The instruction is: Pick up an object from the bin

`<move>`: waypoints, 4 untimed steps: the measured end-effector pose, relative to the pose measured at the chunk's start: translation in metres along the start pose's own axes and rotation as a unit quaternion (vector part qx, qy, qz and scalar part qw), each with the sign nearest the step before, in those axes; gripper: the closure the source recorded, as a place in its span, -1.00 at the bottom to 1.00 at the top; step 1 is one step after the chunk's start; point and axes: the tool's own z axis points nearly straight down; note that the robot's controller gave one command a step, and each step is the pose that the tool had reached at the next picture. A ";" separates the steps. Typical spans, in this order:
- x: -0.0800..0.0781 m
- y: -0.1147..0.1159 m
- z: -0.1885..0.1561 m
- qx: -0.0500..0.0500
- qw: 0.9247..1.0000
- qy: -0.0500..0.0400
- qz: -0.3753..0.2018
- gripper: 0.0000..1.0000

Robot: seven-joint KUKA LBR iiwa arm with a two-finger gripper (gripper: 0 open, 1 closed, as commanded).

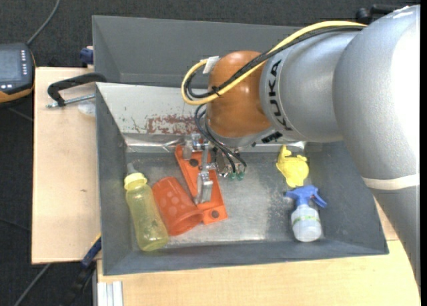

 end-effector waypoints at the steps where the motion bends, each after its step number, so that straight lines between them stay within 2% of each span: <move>1: 0.043 0.018 0.026 0.001 0.998 0.001 -0.058 1.00; 2: 0.043 0.018 0.026 0.001 0.998 0.001 -0.058 1.00; 3: 0.041 0.022 -0.025 0.001 0.999 0.001 -0.052 1.00; 4: 0.039 0.021 -0.074 0.000 0.997 -0.002 -0.073 -1.00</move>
Offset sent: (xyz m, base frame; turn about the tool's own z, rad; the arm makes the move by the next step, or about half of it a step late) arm 0.0000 0.0000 0.0000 0.0000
